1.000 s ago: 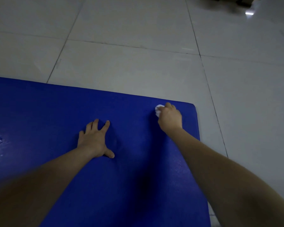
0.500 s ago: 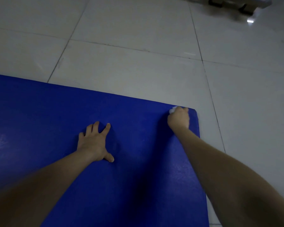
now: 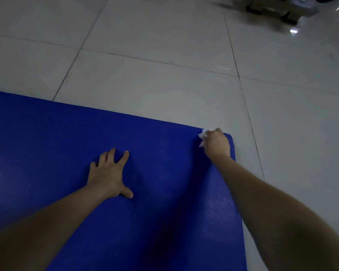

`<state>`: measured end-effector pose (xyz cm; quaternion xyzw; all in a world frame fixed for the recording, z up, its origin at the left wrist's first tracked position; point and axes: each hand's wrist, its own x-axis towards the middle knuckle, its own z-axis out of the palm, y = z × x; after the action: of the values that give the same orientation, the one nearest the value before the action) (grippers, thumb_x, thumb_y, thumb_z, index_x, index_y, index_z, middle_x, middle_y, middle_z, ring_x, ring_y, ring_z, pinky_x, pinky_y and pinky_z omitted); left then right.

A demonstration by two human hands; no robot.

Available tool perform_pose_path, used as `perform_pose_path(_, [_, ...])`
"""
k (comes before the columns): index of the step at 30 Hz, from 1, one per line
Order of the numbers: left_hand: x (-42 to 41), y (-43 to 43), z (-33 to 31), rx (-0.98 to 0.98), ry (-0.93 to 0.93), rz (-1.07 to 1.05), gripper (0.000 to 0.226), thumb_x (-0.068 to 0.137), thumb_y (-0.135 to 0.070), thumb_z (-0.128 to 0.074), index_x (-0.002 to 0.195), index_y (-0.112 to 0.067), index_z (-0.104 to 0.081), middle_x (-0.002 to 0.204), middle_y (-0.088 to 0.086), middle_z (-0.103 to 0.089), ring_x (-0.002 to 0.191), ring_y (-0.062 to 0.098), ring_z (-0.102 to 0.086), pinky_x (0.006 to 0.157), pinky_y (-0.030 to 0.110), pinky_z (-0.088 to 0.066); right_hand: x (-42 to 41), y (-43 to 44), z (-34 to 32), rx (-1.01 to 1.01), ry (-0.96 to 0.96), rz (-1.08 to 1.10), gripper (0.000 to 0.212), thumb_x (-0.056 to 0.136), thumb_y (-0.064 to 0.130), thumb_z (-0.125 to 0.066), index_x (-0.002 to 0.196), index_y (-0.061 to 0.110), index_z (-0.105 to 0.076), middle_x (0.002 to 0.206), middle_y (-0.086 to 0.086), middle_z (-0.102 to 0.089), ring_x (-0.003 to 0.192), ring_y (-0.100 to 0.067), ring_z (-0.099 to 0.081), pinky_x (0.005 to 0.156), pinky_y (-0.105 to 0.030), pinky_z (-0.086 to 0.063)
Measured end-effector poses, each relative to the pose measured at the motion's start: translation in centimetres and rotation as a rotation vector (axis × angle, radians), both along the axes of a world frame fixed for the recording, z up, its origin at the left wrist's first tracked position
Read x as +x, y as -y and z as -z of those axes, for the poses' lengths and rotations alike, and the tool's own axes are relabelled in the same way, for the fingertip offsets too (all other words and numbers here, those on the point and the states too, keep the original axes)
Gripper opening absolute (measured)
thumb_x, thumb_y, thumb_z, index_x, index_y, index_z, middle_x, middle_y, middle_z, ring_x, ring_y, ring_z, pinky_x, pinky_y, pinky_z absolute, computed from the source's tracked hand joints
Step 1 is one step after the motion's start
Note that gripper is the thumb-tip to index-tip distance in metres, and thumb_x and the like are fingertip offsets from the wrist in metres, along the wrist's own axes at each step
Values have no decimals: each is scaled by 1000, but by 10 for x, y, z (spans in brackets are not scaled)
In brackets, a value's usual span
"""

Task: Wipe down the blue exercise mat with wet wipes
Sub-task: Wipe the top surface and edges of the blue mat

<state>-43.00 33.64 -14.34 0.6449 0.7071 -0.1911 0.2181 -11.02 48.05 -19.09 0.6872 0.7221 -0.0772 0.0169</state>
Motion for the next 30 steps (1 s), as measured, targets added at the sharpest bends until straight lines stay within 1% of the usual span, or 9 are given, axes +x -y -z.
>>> perform_pose_path(7, [-1, 0, 6, 15, 8, 2, 147, 55, -82, -77, 158, -36, 18, 165, 7, 12, 152, 28, 2, 121, 51, -20, 79, -10, 12, -58, 10, 371, 26, 87, 26, -71, 109, 12, -67, 117, -8, -58, 97, -24, -57, 71, -27, -35])
perform_pose_path(10, [-1, -1, 7, 19, 11, 4, 147, 55, -81, -77, 158, -36, 17, 166, 8, 11, 152, 29, 2, 121, 51, -19, 47, -11, -1, -68, -25, 368, 9, 88, 10, -61, 98, 10, -62, 115, -11, -50, 81, -25, -48, 73, -28, -36])
perform_pose_path(13, [-2, -1, 10, 18, 15, 1, 146, 55, -80, -78, 159, -37, 16, 166, 8, 12, 152, 29, 3, 121, 51, -19, -11, -12, -10, -65, -66, 215, 19, 81, -3, -50, 83, 15, -56, 111, -14, -46, 72, -27, -47, 70, -28, -38])
perform_pose_path(18, [-4, -1, 14, 32, 12, 3, 146, 56, -80, -78, 159, -37, 15, 166, 8, 11, 152, 29, 2, 121, 50, -20, -106, -8, -18, -156, -221, -27, 26, 89, -1, -49, 110, 9, -61, 120, -11, -44, 87, -30, -56, 70, -34, -43])
perform_pose_path(22, [-8, 0, 16, 31, 19, 14, 145, 54, -82, -76, 159, -37, 14, 165, 8, 10, 152, 29, 1, 120, 51, -20, -132, -4, -36, -183, -460, -174, 25, 100, 5, -43, 110, 18, -62, 117, -9, -55, 94, -28, -59, 75, -37, -48])
perform_pose_path(24, [-10, -1, 12, 26, 21, 24, 145, 54, -81, -77, 160, -36, 12, 165, 9, 9, 151, 30, 0, 120, 52, -21, -120, 5, -49, -85, -499, -83, 35, 102, 11, -43, 134, 16, -57, 129, -5, -53, 92, -21, -58, 75, -34, -48])
perform_pose_path(26, [-8, -5, 8, -11, 29, 29, 145, 55, -78, -79, 161, -32, 8, 165, 10, 5, 151, 31, -2, 119, 53, -23, -91, 22, -54, 27, -423, 96, 30, 99, 14, -46, 126, 14, -60, 126, -4, -54, 79, -21, -58, 66, -33, -47])
perform_pose_path(28, [-1, -13, -1, -58, 6, 35, 138, 58, -74, -81, 161, -25, -4, 162, 14, -9, 149, 34, -14, 115, 51, -31, -53, 44, -46, -108, -290, 225, 19, 95, 29, -57, 104, 12, -58, 108, -6, -62, 75, -22, -57, 64, -34, -50])
perform_pose_path(30, [8, -29, -6, -5, 20, 31, 96, 70, -69, -76, 144, -20, -41, 147, 13, -39, 130, 30, -42, 100, 42, -44, -26, 64, -31, -391, -177, 265, 47, 84, 56, -70, 102, 16, -53, 102, -3, -62, 83, -20, -59, 69, -35, -53])
